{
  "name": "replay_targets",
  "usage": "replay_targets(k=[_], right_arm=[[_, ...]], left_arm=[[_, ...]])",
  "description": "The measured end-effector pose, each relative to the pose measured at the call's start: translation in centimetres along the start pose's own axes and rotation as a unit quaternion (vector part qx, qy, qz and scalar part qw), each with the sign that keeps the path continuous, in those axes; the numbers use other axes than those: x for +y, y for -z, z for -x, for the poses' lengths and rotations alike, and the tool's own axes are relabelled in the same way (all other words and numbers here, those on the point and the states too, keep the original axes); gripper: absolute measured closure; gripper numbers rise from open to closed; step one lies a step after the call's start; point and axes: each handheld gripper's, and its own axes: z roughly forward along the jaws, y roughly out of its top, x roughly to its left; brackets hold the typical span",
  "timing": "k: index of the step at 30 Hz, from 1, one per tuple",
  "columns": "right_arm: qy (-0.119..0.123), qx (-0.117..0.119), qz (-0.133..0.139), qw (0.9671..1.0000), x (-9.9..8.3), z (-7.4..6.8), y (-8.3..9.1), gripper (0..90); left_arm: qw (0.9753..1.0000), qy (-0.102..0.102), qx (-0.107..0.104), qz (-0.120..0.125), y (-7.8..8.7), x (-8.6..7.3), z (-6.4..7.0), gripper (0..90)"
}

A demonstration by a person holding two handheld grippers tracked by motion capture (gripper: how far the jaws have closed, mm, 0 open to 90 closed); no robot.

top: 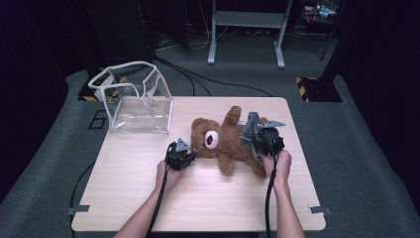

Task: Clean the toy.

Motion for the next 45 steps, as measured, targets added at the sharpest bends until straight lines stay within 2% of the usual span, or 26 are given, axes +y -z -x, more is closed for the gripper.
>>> replay_targets(k=[4, 6, 9, 12, 15, 16, 17, 20, 25, 29, 31, 34, 36, 38, 40, 43, 45], right_arm=[[-0.017, -0.001, -0.002, 0.9998, -0.4, 0.6, -0.3, 72.5], [-0.007, 0.000, 0.011, 0.9999, 0.0, 0.2, 0.2, 72.9], [0.008, 0.025, 0.038, 0.9989, 1.1, -1.7, 1.2, 73.0], [0.036, 0.052, 0.041, 0.9972, 2.4, -4.5, 0.9, 72.9], [0.058, 0.063, 0.034, 0.9958, 3.5, -7.0, -0.1, 72.8], [0.064, 0.061, 0.030, 0.9957, 3.7, -7.6, -0.4, 72.8], [0.077, 0.049, 0.021, 0.9956, 3.8, -8.3, -1.1, 72.8], [0.093, 0.025, 0.003, 0.9954, 3.6, -8.9, -2.2, 73.0], [0.081, 0.020, 0.010, 0.9965, 2.4, -7.5, -1.5, 73.1], [0.074, 0.002, 0.011, 0.9972, 1.5, -5.2, -0.3, 73.0], [0.062, -0.011, 0.006, 0.9980, 0.9, -3.7, 0.1, 73.0], [0.030, -0.021, -0.010, 0.9993, -0.4, -1.3, 0.0, 73.0], [0.015, -0.027, -0.025, 0.9992, -1.3, -0.1, -0.9, 73.0], [-0.005, -0.021, -0.033, 0.9992, -2.2, 0.7, -1.7, 73.0], [-0.017, -0.014, -0.027, 0.9994, -2.4, 1.0, -1.7, 72.9], [-0.006, -0.015, -0.004, 0.9999, -1.6, 0.3, -0.6, 72.9], [0.007, -0.004, 0.014, 0.9999, -0.8, -0.8, 0.4, 72.9]], left_arm=[[1.0000, -0.001, -0.001, -0.001, 0.0, 0.0, 0.0, 88.3], [1.0000, 0.000, 0.001, 0.002, 0.0, 0.0, 0.0, 88.3], [1.0000, -0.002, 0.001, 0.003, 0.0, 0.0, 0.0, 88.2], [1.0000, 0.000, 0.001, 0.002, 0.0, 0.0, 0.1, 88.2], [1.0000, -0.002, 0.000, 0.001, 0.0, 0.0, 0.0, 88.3], [1.0000, -0.003, 0.000, 0.001, 0.0, 0.0, 0.1, 88.2], [1.0000, -0.002, 0.001, 0.001, 0.0, 0.0, 0.1, 88.3], [1.0000, -0.003, 0.002, 0.000, 0.0, 0.0, 0.1, 88.2], [1.0000, -0.006, 0.004, 0.000, 0.0, 0.0, 0.1, 88.2], [1.0000, -0.004, 0.004, 0.001, 0.0, 0.0, 0.1, 88.2], [1.0000, -0.005, 0.004, 0.000, 0.0, 0.0, 0.1, 88.2], [1.0000, -0.003, 0.003, 0.001, 0.0, 0.0, 0.1, 88.2], [1.0000, -0.006, 0.005, 0.000, 0.0, 0.0, 0.1, 88.2], [1.0000, -0.008, 0.005, 0.002, 0.0, 0.0, 0.1, 88.2], [1.0000, -0.006, 0.004, 0.001, 0.0, 0.0, 0.1, 88.2], [1.0000, -0.006, 0.004, 0.002, 0.0, 0.0, 0.1, 88.2], [1.0000, -0.007, 0.004, 0.002, 0.0, 0.0, 0.1, 88.2]])
